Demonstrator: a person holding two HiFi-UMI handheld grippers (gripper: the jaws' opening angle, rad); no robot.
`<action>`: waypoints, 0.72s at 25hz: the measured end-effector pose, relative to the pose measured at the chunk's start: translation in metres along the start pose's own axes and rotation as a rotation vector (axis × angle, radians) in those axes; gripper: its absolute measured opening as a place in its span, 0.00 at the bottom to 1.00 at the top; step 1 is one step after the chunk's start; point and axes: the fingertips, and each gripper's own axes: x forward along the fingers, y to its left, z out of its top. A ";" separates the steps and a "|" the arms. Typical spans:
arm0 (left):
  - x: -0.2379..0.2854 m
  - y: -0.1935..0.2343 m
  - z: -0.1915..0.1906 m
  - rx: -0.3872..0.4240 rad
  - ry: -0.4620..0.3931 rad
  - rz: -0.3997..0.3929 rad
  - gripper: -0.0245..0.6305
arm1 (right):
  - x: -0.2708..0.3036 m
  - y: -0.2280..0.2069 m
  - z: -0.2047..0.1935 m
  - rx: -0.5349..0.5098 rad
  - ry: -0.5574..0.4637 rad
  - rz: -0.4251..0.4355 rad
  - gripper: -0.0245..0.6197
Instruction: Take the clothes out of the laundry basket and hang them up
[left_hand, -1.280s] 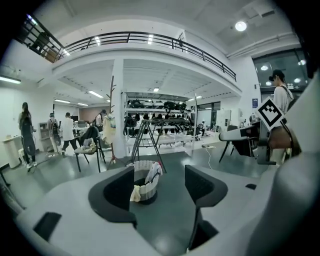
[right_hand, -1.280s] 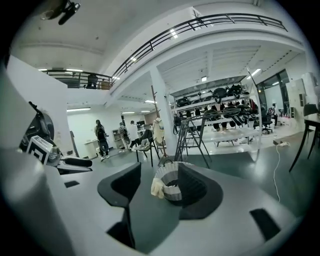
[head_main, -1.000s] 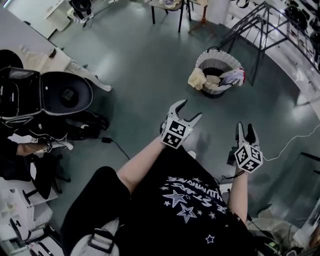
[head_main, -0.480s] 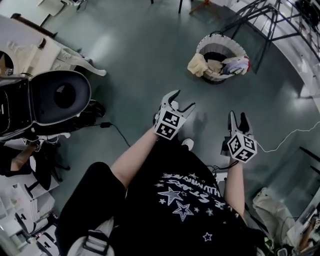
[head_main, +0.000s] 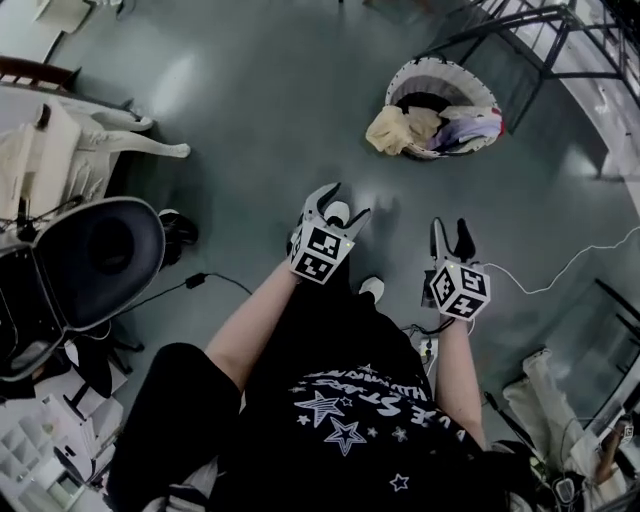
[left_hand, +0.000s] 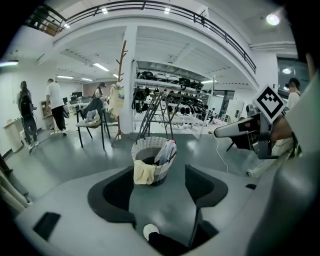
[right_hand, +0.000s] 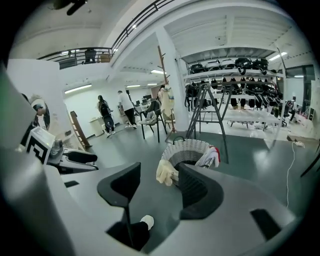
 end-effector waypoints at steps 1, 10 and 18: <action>0.008 0.010 -0.003 -0.002 0.008 -0.009 0.53 | 0.012 0.006 -0.003 -0.004 0.009 -0.001 0.41; 0.072 0.090 -0.038 0.013 0.044 -0.149 0.53 | 0.116 0.036 -0.044 0.008 0.074 -0.097 0.41; 0.141 0.142 -0.087 0.008 0.092 -0.238 0.53 | 0.186 0.029 -0.078 0.012 0.124 -0.194 0.40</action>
